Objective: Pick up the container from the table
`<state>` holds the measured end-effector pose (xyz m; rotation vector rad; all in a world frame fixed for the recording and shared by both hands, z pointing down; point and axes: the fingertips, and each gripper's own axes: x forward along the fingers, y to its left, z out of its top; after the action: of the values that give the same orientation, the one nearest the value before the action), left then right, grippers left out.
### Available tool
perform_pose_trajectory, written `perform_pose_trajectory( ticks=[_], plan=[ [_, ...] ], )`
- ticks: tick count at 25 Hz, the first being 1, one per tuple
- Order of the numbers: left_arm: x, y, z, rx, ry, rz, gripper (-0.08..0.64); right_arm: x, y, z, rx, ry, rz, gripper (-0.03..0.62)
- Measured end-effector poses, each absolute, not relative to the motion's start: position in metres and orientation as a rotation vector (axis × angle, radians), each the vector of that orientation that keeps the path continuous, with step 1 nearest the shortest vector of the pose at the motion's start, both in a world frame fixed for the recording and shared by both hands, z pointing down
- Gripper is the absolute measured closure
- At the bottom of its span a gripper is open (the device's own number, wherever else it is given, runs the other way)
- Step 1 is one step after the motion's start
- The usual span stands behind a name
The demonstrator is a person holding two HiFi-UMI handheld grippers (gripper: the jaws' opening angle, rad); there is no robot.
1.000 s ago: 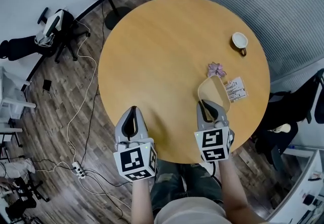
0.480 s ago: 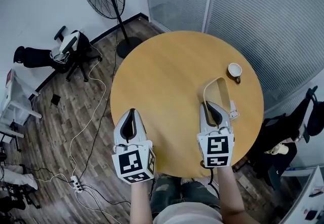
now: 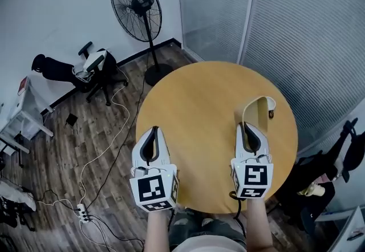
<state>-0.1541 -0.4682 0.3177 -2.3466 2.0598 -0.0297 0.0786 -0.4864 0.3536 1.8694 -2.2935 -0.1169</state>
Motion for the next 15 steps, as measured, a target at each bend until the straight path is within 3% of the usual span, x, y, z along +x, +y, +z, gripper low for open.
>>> perform_pose_trajectory(
  ticks=[15],
  plan=[
    [-0.16, -0.452, 0.286, -2.289, 2.037, 0.044, 0.56, 0.087, -0.471, 0.317, 1.96, -2.363, -0.162, 0.546]
  ],
)
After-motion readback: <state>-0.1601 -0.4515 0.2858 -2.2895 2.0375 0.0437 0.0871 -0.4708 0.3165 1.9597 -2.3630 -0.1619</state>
